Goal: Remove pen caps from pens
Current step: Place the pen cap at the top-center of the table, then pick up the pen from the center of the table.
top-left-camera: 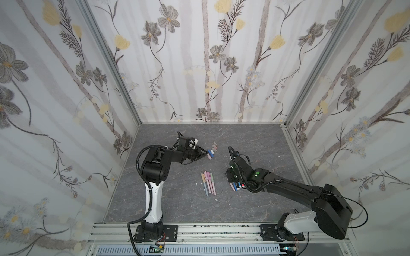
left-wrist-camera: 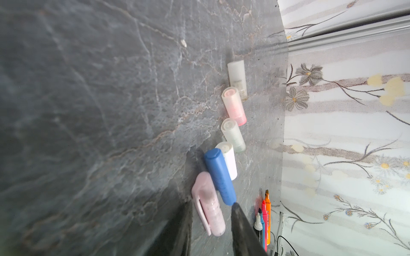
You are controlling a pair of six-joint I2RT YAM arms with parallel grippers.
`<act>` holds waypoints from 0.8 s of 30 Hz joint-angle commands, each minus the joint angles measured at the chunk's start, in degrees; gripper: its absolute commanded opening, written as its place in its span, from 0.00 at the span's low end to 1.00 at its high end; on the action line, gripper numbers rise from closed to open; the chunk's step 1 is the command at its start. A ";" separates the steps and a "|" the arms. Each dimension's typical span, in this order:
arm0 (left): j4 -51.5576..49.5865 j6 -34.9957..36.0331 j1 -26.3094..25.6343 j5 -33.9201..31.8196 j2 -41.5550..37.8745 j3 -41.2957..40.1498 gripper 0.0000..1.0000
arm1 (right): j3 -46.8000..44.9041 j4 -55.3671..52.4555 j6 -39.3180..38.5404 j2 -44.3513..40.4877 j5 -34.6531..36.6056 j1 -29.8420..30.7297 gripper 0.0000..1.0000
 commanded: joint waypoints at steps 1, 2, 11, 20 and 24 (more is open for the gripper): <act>-2.17 -0.09 0.17 -1.84 -1.23 -0.93 0.33 | -0.17 1.61 1.57 0.49 -0.82 1.11 0.37; -2.08 -0.05 0.28 -1.78 -2.02 -1.31 0.33 | -0.11 2.08 1.96 1.11 -1.17 1.74 0.37; -5.31 1.71 2.48 0.18 -13.11 -5.14 0.33 | 4.98 1.78 4.98 10.17 -1.46 7.66 0.37; -7.49 4.17 4.54 0.94 -18.97 -10.47 0.34 | 7.64 0.15 6.48 16.41 -2.05 9.43 0.36; -6.25 3.91 5.09 1.03 -19.93 -12.72 0.34 | 8.16 0.23 6.70 18.04 -2.60 10.07 0.35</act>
